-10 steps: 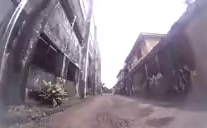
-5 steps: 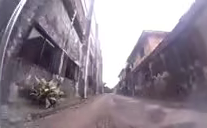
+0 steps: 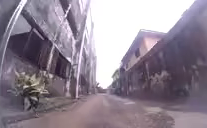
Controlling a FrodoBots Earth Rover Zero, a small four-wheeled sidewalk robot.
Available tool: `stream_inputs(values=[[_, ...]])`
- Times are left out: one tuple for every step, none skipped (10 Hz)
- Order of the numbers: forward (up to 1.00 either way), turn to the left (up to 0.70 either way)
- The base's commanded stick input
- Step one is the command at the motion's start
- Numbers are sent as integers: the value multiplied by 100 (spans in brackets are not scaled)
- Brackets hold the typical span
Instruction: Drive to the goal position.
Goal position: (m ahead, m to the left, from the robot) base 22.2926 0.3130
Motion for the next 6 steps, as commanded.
stream_inputs(values=[[100,0],[100,0],[100,0],[100,0],[100,0],[100,0]])
